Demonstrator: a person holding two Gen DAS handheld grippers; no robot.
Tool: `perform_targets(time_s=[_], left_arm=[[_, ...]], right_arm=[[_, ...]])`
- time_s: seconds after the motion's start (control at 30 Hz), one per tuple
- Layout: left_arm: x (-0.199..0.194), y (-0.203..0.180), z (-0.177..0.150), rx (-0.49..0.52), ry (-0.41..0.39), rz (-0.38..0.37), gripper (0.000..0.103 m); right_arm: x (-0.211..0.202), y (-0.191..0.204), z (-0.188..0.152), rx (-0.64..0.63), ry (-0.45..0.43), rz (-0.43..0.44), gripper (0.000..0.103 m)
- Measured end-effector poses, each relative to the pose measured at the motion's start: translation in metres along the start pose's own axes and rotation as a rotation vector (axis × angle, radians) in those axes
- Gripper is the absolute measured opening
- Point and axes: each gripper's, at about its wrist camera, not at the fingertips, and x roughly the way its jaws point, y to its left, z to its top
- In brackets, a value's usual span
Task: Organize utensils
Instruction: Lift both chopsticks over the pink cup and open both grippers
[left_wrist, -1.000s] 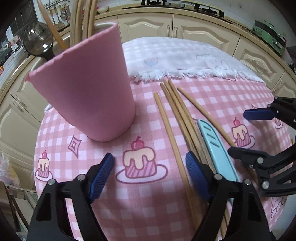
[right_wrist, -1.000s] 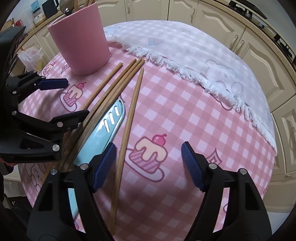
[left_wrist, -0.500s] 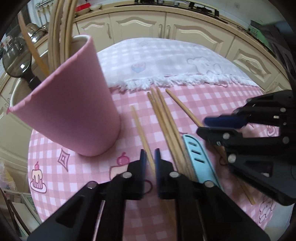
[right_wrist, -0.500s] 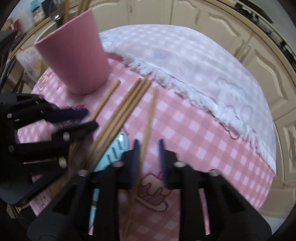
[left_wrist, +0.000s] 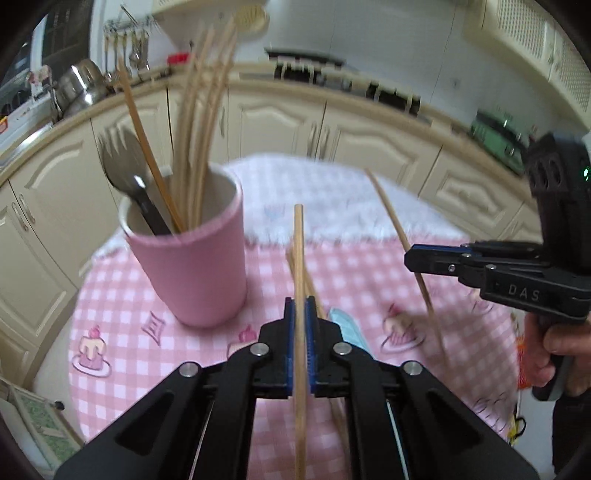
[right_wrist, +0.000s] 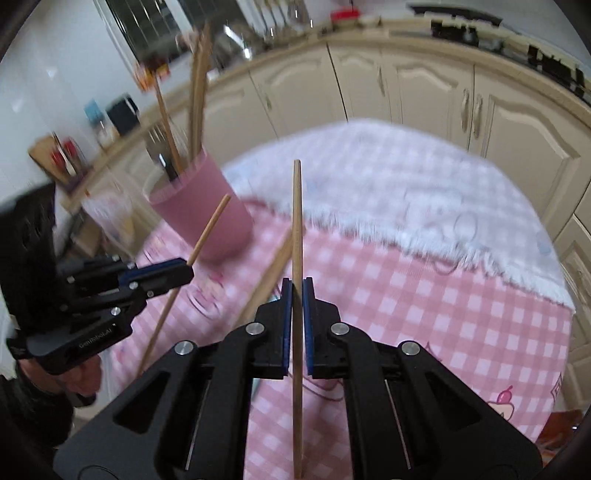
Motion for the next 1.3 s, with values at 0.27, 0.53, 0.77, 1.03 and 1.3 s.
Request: perform_targets(time_s=[0.27, 0.53, 0.77, 1.03, 1.3], left_arm=[[-0.053, 0.008, 0.021, -0.024, -0.245, -0.003, 0.005], [-0.093, 0.034, 0.053, -0.113, -0.466, 0.041, 0.005], [-0.113, 0.047, 0.095, -0.132, -0.629, 0.07, 0.005], [-0.11, 0.058, 0.125, -0.156, -0.774, 0.124, 0.005], [-0.074, 0.066, 0.121, -0.172, -0.762, 0.156, 0.005]], right_arm=[[-0.031, 0.022, 0.025, -0.016, -0.181, 0.078, 0.006], [-0.052, 0.048, 0.058, -0.042, -0.286, 0.126, 0.006], [-0.063, 0.08, 0.107, -0.086, -0.404, 0.175, 0.006], [-0.046, 0.1, 0.143, -0.121, -0.456, 0.165, 0.006], [-0.015, 0.101, 0.148, -0.129, -0.439, 0.146, 0.006]])
